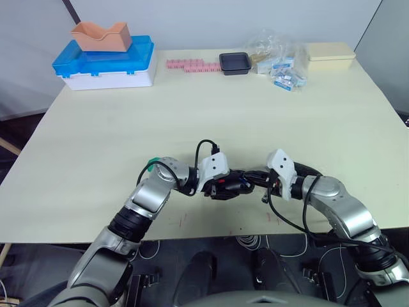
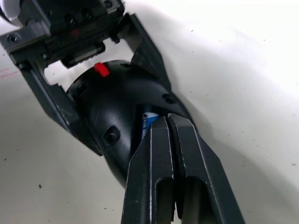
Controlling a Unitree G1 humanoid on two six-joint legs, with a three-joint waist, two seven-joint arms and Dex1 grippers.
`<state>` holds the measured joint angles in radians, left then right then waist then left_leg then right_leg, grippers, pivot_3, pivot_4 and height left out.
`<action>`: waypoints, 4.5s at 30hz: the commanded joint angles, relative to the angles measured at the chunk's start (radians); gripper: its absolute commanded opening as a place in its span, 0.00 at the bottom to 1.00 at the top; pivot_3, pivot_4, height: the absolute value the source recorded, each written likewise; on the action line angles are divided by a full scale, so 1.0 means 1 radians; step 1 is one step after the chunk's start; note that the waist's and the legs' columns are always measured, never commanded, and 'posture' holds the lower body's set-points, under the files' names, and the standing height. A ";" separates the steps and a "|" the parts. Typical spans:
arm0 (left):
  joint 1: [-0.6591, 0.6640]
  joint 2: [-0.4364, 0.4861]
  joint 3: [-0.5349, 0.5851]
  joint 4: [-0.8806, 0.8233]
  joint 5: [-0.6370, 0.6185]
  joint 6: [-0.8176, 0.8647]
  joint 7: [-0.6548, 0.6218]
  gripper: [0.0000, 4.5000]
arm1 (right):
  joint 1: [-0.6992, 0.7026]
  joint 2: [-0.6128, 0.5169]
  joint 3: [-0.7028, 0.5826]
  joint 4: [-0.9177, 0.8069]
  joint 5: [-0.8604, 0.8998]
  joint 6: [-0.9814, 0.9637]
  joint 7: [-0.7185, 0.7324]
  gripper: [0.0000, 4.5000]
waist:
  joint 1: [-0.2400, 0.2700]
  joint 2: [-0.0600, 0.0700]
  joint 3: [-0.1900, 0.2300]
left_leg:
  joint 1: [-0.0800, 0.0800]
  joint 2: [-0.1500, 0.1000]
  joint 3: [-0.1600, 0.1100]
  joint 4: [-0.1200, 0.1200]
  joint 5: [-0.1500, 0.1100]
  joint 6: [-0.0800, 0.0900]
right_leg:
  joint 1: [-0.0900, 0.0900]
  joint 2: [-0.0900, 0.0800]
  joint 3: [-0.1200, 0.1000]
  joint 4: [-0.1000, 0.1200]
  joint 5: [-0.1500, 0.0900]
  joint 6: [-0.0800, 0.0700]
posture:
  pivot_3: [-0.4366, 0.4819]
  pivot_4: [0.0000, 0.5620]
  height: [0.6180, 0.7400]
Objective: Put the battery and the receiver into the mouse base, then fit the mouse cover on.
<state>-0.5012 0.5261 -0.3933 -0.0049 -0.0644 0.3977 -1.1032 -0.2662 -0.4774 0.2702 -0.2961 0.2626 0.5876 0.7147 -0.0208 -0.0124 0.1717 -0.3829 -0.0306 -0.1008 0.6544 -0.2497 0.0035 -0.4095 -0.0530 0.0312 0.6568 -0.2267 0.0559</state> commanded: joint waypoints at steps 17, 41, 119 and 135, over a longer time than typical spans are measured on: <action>0.009 0.018 0.002 -0.020 0.007 0.019 0.005 0.66 | 0.030 -0.018 0.023 0.057 -0.014 0.125 -0.030 0.01 | -0.004 -0.004 -0.003 | 0.001 0.000 0.000 -0.001 0.000 0.000 | 0.001 0.000 0.000 0.000 0.000 0.000 | 0.48 0.27 1.00; 0.021 0.010 0.004 -0.024 0.003 -0.003 0.020 0.66 | 0.371 -0.037 -0.224 -0.069 0.032 -0.469 0.063 0.01 | 0.002 -0.004 -0.003 | 0.000 0.000 0.000 -0.001 0.000 0.000 | 0.000 0.000 0.000 -0.001 -0.001 0.001 | 0.48 0.27 1.00; 0.402 0.222 0.521 -0.093 -0.510 -0.354 -0.378 0.99 | 0.376 -0.297 -0.526 0.312 0.231 -0.567 0.330 1.00 | 0.006 -0.004 -0.001 | 0.003 0.006 0.012 -0.002 0.000 0.000 | 0.000 0.000 0.010 -0.001 0.000 0.000 | 0.48 0.27 1.00; 0.388 0.251 0.543 -0.076 -0.543 -0.344 -0.429 0.99 | 0.259 -0.347 -0.463 0.383 0.147 -0.439 0.393 1.00 | 0.006 -0.003 -0.001 | 0.003 0.006 0.012 -0.002 0.000 0.000 | -0.001 0.000 0.010 -0.001 0.000 0.000 | 0.48 0.27 1.00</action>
<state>-0.1061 0.7598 0.1165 -0.0701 -0.5830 0.0568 -1.5188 0.0039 -0.8124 -0.1842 0.1126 0.4046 0.1330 1.1076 -0.0148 -0.0158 0.1708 -0.3801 -0.0249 -0.0888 0.6528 -0.2501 0.0037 -0.4101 -0.0526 0.0412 0.6554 -0.2269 0.0561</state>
